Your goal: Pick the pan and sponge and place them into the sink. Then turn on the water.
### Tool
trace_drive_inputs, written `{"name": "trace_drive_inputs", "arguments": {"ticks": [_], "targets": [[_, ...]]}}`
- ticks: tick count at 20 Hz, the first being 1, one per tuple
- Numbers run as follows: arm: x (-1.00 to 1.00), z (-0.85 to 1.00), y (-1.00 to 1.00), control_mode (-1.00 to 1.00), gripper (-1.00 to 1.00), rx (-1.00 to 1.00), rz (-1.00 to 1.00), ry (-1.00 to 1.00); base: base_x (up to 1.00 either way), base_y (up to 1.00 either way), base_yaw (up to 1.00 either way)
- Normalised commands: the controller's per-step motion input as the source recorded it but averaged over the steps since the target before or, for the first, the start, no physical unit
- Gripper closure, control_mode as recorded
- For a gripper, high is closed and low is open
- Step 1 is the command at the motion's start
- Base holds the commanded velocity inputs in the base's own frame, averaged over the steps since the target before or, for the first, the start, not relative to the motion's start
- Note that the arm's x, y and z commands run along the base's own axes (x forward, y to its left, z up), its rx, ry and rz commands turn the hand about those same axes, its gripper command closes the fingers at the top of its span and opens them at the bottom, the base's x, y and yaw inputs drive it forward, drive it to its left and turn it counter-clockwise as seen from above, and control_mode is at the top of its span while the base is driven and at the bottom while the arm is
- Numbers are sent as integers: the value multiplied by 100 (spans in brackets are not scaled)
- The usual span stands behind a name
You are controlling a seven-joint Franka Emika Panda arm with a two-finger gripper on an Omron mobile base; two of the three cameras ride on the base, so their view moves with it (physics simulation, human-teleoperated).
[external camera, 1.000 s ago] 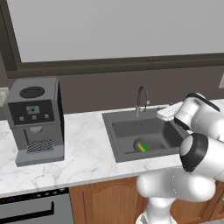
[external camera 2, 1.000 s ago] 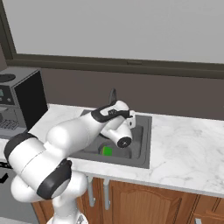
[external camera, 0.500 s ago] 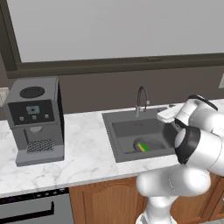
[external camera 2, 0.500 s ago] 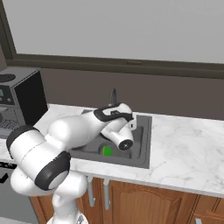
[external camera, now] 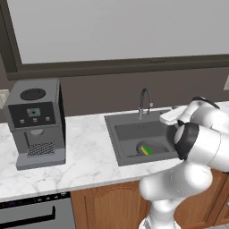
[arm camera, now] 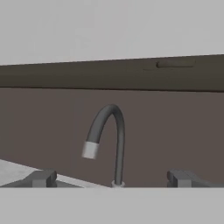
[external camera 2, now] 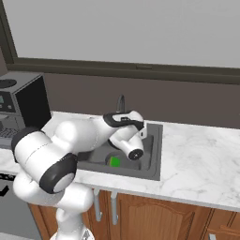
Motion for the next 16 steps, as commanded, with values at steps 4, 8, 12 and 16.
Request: {"name": "trace_drive_inputs", "arguments": {"ticks": [4,8,12,16], "targets": [[14,-2,2,-100,-100,0,0,0,0,0,0],[13,-7,2,-100,-100,0,0,0,0,0,0],[13,-11,5,-100,-100,0,0,0,0,0,0],[13,-15,1,-100,-100,0,0,0,0,0,0]]}}
